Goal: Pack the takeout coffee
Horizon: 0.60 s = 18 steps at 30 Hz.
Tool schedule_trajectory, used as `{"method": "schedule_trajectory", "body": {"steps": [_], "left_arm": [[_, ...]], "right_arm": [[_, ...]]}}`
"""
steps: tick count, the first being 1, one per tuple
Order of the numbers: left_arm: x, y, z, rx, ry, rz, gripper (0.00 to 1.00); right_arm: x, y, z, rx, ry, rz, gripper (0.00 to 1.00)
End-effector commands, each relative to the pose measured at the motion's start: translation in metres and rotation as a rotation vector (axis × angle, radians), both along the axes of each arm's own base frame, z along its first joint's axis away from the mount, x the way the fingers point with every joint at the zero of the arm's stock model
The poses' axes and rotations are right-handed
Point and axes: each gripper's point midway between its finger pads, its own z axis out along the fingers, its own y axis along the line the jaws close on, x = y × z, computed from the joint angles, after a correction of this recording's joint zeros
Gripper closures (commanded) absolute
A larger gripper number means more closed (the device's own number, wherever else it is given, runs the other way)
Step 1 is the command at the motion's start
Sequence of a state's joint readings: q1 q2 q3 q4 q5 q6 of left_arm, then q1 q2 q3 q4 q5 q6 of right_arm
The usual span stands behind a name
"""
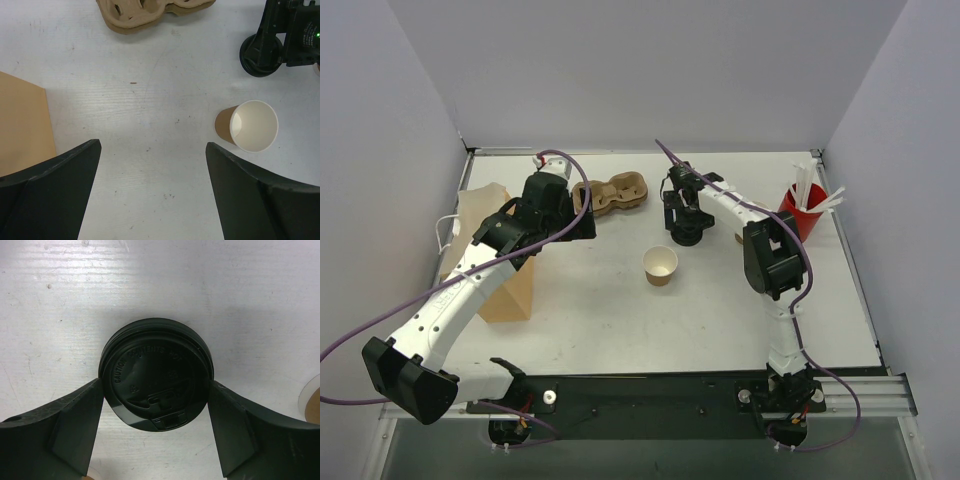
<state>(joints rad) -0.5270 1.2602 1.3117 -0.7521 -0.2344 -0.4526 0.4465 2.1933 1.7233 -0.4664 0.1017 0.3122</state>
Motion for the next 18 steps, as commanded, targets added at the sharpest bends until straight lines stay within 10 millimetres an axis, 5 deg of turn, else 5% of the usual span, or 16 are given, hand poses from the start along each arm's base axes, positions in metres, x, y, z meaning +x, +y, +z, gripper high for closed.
{"method": "schedule_trajectory", "body": {"steps": [1, 18], "left_arm": [[0.006, -0.001, 0.018, -0.034, -0.055, 0.009, 0.03], [0.006, -0.001, 0.018, -0.035, -0.057, 0.005, 0.03]], "right_arm": [[0.000, -0.005, 0.028, -0.023, -0.037, -0.009, 0.36], [-0.001, -0.005, 0.054, 0.004, -0.059, -0.017, 0.36]]}}
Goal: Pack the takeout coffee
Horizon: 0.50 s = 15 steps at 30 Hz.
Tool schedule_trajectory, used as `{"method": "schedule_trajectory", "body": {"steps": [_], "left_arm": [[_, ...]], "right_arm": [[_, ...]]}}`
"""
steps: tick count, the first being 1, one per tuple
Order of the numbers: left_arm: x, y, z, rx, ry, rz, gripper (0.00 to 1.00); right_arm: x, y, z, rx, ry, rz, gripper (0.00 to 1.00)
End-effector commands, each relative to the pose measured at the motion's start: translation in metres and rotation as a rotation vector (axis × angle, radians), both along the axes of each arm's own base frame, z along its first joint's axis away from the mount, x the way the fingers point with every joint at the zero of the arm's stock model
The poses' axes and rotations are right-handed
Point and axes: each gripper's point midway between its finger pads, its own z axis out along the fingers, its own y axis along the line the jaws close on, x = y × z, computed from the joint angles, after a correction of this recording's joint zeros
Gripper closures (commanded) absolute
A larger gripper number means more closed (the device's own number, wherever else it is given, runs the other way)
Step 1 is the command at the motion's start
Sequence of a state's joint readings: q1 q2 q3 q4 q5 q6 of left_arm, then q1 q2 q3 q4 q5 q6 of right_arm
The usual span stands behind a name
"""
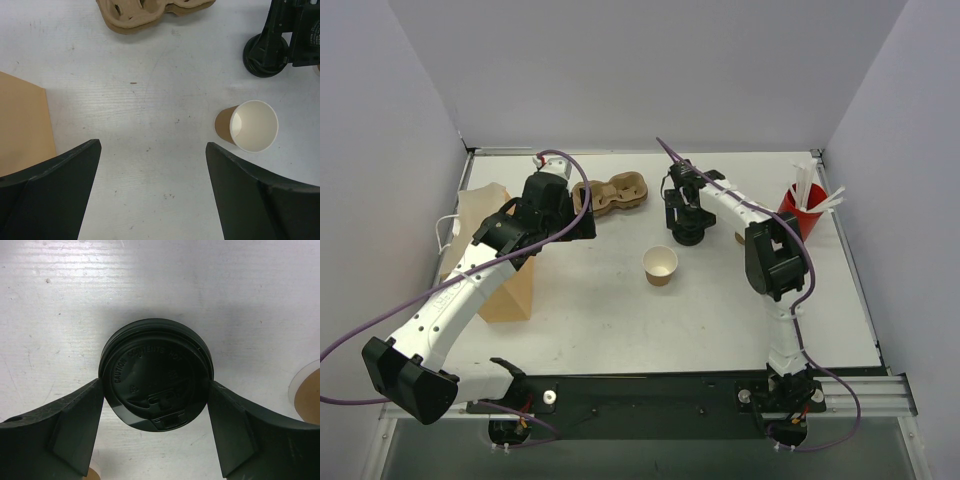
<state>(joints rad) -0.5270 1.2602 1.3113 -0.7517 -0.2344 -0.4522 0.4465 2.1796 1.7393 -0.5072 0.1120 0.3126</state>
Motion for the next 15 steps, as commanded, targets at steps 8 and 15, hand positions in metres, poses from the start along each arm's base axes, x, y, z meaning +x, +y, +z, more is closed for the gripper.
{"method": "schedule_trajectory", "body": {"steps": [8, 15], "left_arm": [[0.006, -0.002, 0.017, -0.035, -0.056, 0.001, 0.02], [0.006, -0.001, 0.016, -0.035, -0.055, 0.001, 0.03]], "right_arm": [[0.004, -0.002, 0.055, 0.038, -0.075, -0.017, 0.34], [0.002, 0.000, 0.042, 0.050, -0.038, -0.018, 0.30]]}}
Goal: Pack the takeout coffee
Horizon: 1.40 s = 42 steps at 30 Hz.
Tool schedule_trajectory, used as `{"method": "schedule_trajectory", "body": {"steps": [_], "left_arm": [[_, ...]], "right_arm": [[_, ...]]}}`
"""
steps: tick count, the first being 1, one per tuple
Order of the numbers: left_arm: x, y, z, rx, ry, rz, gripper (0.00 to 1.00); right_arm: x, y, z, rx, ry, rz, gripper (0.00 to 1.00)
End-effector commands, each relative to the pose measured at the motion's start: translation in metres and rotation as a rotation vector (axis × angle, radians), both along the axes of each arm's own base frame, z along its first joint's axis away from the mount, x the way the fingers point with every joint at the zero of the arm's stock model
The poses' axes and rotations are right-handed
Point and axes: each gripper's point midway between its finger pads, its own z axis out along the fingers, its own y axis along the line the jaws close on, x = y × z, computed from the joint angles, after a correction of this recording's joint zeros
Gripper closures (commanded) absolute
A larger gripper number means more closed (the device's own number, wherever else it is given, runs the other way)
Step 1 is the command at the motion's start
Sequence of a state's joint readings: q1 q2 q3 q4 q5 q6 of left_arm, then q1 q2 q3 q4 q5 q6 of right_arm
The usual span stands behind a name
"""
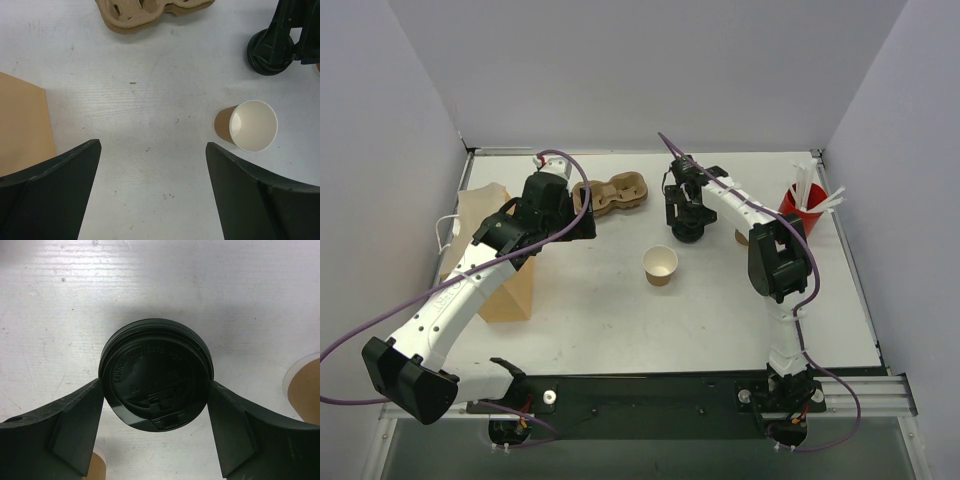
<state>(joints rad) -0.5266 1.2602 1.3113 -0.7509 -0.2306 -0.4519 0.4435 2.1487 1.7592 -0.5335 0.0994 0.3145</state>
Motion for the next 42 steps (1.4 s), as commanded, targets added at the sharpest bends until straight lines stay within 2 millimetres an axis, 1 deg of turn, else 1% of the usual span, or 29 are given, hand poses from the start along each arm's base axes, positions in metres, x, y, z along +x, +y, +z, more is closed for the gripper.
{"method": "schedule_trajectory", "body": {"steps": [1, 5, 7, 12, 20, 26, 33, 42], "left_arm": [[0.006, -0.001, 0.017, -0.031, -0.056, 0.003, 0.03], [0.006, 0.000, 0.016, -0.028, -0.055, 0.003, 0.03], [0.006, 0.000, 0.017, -0.028, -0.055, 0.005, 0.03], [0.006, 0.001, 0.016, -0.028, -0.055, 0.006, 0.03], [0.006, 0.002, 0.016, -0.029, -0.053, 0.007, 0.03], [0.007, 0.002, 0.015, -0.028, -0.053, 0.008, 0.03], [0.007, 0.001, 0.014, -0.029, -0.051, 0.005, 0.03], [0.007, 0.000, 0.014, -0.032, -0.048, 0.002, 0.03]], "right_arm": [[0.000, -0.001, 0.023, 0.030, -0.018, -0.017, 0.30], [0.001, 0.000, 0.018, 0.029, -0.009, -0.019, 0.29], [0.000, 0.000, 0.015, 0.029, -0.002, -0.018, 0.25], [-0.001, -0.001, 0.007, 0.023, 0.015, -0.019, 0.22], [-0.003, 0.000, 0.002, 0.020, 0.027, -0.018, 0.17], [-0.004, -0.002, 0.000, 0.012, 0.030, -0.022, 0.18], [-0.007, -0.003, -0.017, -0.005, 0.063, -0.017, 0.18], [-0.005, -0.002, -0.025, -0.014, 0.072, -0.007, 0.17]]}}
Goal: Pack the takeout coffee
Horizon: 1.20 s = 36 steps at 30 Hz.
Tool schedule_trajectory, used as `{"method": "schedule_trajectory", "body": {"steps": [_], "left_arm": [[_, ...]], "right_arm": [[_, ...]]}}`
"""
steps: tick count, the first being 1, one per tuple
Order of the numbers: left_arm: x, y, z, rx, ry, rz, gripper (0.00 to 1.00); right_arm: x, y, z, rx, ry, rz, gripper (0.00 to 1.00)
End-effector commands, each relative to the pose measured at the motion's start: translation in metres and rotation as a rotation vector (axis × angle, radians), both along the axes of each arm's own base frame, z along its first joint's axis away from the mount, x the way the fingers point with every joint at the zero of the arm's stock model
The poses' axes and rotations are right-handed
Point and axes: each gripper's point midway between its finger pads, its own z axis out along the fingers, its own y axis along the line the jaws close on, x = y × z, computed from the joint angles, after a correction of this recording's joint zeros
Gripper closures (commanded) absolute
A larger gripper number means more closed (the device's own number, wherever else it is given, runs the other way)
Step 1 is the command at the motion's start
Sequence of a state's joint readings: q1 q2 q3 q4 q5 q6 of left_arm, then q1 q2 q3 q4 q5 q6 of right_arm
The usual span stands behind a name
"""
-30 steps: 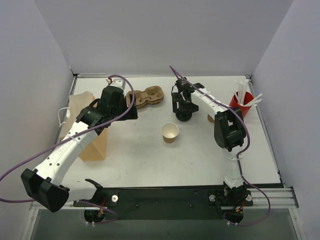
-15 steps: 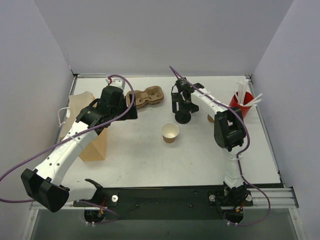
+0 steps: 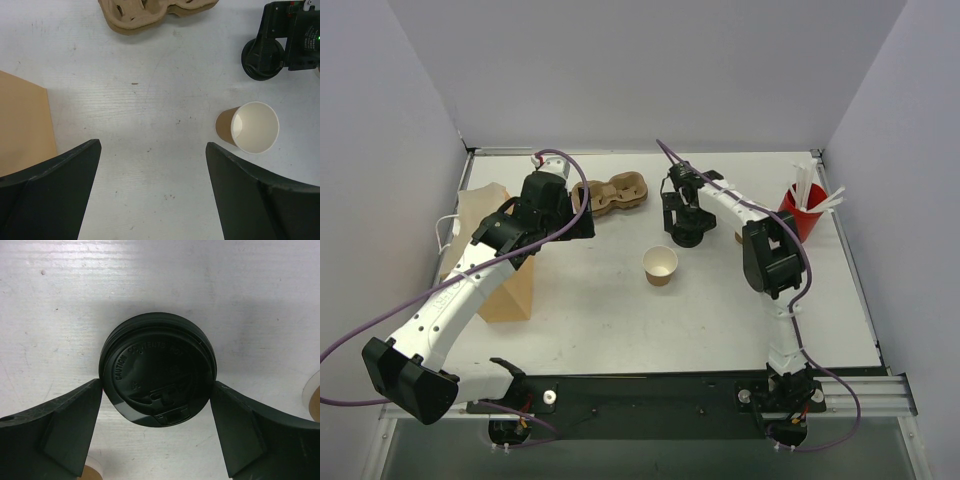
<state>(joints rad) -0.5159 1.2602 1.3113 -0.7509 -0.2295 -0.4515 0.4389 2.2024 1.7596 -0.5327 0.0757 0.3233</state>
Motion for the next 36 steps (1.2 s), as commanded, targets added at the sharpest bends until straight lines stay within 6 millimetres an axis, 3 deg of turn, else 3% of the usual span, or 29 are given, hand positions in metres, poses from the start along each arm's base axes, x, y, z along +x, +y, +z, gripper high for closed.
{"method": "schedule_trajectory", "body": {"steps": [1, 9, 17, 36], "left_arm": [[0.006, -0.003, 0.015, -0.032, -0.050, -0.005, 0.03], [0.005, -0.003, 0.014, -0.034, -0.048, -0.005, 0.02], [0.005, -0.003, 0.014, -0.032, -0.047, -0.004, 0.03], [0.005, -0.003, 0.015, -0.033, -0.052, -0.008, 0.03]], "right_arm": [[-0.001, -0.003, -0.001, -0.015, 0.017, -0.004, 0.17], [-0.001, -0.006, 0.000, -0.034, 0.010, -0.009, 0.19], [0.001, -0.006, 0.009, -0.027, -0.013, -0.018, 0.27], [0.001, -0.006, 0.032, 0.002, -0.048, -0.027, 0.29]]}}
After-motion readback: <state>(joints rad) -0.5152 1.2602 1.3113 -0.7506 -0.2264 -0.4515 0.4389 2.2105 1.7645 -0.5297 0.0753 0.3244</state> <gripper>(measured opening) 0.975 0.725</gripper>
